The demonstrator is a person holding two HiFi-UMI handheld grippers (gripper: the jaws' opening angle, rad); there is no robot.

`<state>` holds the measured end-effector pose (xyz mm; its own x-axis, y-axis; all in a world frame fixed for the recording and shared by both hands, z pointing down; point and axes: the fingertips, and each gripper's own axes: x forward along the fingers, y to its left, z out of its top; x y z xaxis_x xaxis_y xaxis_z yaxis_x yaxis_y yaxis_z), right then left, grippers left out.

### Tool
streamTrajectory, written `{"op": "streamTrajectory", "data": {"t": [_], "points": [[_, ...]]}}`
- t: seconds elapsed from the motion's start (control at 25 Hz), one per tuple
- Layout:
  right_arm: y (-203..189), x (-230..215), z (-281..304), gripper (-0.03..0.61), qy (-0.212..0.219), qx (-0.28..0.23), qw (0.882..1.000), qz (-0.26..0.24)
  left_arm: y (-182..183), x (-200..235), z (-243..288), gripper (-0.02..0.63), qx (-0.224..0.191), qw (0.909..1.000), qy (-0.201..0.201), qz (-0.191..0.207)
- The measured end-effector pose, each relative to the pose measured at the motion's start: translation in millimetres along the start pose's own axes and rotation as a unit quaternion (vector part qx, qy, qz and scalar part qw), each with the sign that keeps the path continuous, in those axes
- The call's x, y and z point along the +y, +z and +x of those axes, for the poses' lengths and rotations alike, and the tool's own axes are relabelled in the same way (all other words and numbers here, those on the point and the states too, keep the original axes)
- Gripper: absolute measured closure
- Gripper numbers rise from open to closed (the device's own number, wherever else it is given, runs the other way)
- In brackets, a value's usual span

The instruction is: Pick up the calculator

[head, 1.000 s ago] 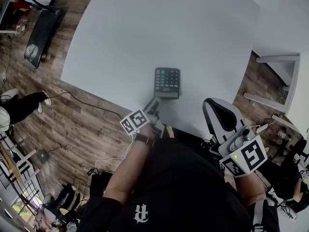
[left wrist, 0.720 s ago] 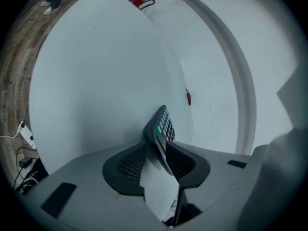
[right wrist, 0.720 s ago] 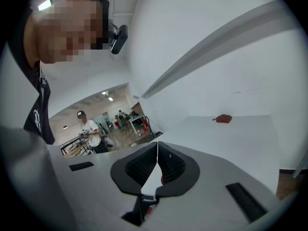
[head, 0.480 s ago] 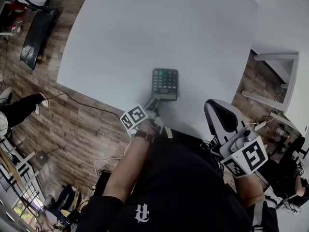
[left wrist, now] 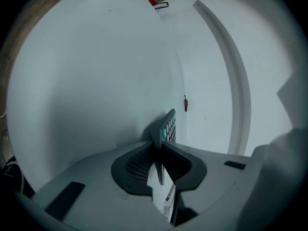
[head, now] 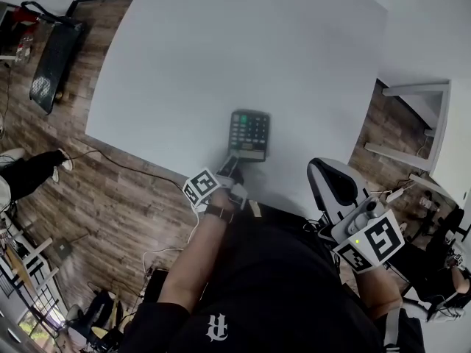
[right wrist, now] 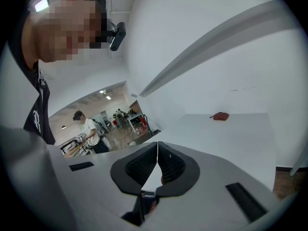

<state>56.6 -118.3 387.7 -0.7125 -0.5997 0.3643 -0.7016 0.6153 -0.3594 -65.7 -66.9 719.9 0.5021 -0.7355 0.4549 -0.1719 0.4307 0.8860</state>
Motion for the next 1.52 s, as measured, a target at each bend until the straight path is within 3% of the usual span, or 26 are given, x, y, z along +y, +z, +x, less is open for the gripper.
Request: {"op": "streamTrajectory", "data": {"t": [0.44, 0.6, 0.72, 0.84, 1.12, 1.4, 1.52], "points": [[-10.2, -0.3, 3.2, 0.563, 0.013, -0.005, 1.0, 0.009, 10.9, -39.8, -14.2, 0.565, -0.004, 0.9988, -0.024, 0.042], [-9.9, -1.5, 2.3, 0.563, 0.013, -0.017, 1.0, 0.022, 14.7, -88.5, -34.0, 0.565, -0.011, 0.9953, -0.061, 0.075], [-3.3, 3.6, -1.4, 0.563, 0.016, -0.03, 0.999, -0.005, 11.2, -143.6, -48.8, 0.565, -0.02, 0.9896, -0.119, 0.079], [1.3, 9.6, -8.6, 0.563, 0.02, -0.037, 0.998, -0.039, 8.4, -185.6, -67.2, 0.565, -0.034, 0.9848, -0.133, 0.106], [15.5, 17.4, -23.6, 0.563, 0.029, -0.061, 0.996, -0.064, -1.1, -261.1, -94.7, 0.565, -0.054, 0.9632, -0.166, 0.205], [27.8, 30.0, -38.4, 0.563, 0.047, -0.07, 0.994, -0.074, -13.9, -321.5, -116.7, 0.565, -0.077, 0.9306, -0.193, 0.301], [30.4, 36.6, -40.6, 0.563, 0.058, -0.074, 0.992, -0.079, -14.7, -337.7, -125.2, 0.565, -0.094, 0.9117, -0.189, 0.353]]}}
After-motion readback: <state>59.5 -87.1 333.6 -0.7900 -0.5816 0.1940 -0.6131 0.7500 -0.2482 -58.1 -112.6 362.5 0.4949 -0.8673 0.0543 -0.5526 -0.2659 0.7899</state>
